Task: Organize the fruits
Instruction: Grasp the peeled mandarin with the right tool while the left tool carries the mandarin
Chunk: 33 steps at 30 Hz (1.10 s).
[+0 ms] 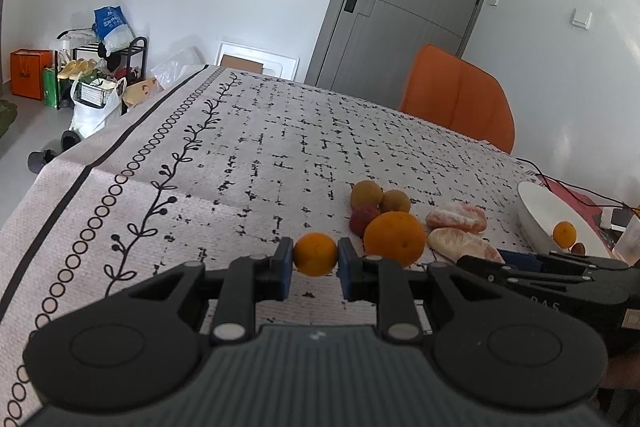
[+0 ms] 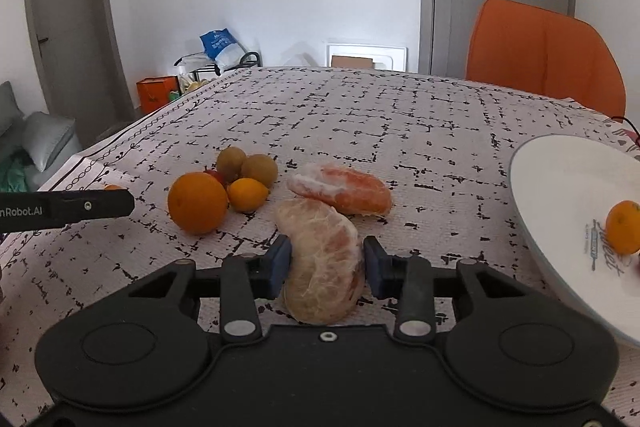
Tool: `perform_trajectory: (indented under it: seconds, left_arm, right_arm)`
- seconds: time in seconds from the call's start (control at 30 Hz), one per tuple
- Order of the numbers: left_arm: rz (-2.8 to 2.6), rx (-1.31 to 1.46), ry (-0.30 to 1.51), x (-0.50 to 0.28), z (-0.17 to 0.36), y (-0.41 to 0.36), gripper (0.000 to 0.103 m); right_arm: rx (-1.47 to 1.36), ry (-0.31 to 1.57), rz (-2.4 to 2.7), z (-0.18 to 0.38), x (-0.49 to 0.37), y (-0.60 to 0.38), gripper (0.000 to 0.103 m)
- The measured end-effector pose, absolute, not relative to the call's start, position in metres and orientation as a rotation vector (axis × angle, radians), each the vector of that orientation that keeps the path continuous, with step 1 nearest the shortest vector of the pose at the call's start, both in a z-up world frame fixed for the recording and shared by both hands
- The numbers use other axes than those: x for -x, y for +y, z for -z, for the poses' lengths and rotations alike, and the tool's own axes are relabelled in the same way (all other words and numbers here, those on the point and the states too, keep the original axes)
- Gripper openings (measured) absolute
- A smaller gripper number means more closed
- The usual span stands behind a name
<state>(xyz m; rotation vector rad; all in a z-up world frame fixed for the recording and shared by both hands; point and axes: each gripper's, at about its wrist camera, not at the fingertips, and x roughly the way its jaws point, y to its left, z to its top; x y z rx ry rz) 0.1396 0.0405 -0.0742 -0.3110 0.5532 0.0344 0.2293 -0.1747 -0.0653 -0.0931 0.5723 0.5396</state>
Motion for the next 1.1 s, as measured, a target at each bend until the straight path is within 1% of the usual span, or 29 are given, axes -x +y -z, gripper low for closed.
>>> perform_trajectory:
  seconds: [0.27,1.1]
  left_arm:
    - [-0.013,0.285,0.534,-0.136,0.064,0.030,0.022]
    - [0.104,0.203,0.475,-0.148,0.038,-0.034,0.022]
  right_arm:
    - [0.067,0.543,-0.567,0.060,-0.215,-0.184,0.036]
    - [-0.061,0.445,-0.474,0.033,-0.196,-0.257,0.036]
